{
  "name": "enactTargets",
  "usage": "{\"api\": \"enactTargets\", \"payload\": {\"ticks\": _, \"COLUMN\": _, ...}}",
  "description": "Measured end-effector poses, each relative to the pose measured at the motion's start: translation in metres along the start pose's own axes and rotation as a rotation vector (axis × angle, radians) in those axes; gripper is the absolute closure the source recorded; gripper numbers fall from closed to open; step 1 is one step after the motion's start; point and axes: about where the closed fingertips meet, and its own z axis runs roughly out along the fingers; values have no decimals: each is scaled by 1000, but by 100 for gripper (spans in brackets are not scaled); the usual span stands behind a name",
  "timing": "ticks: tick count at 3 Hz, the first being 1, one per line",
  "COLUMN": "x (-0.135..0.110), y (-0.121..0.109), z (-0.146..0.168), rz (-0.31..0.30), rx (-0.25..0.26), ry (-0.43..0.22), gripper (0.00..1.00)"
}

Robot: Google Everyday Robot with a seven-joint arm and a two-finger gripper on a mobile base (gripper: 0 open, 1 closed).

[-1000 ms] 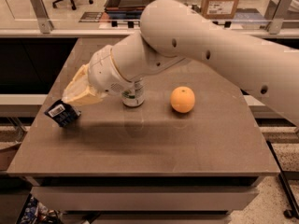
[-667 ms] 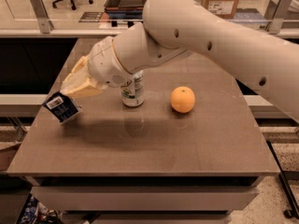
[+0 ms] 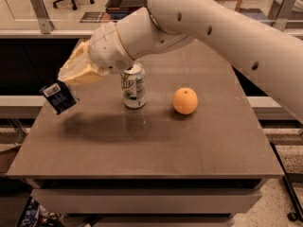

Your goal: Pick rxbar blueberry

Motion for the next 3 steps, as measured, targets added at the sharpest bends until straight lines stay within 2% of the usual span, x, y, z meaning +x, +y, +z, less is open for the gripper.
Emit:
{"api": "enactTargets", "payload": {"ticks": 2, "x": -27, "y": -16, "z": -20, "rz": -73, "rx": -47, "ry": -47, "gripper": 100}}
{"api": "enactTargets", "payload": {"ticks": 3, "x": -47, "y": -26, "z": -53, "rz": -112, "rx": -17, "ry": -39, "gripper": 100}}
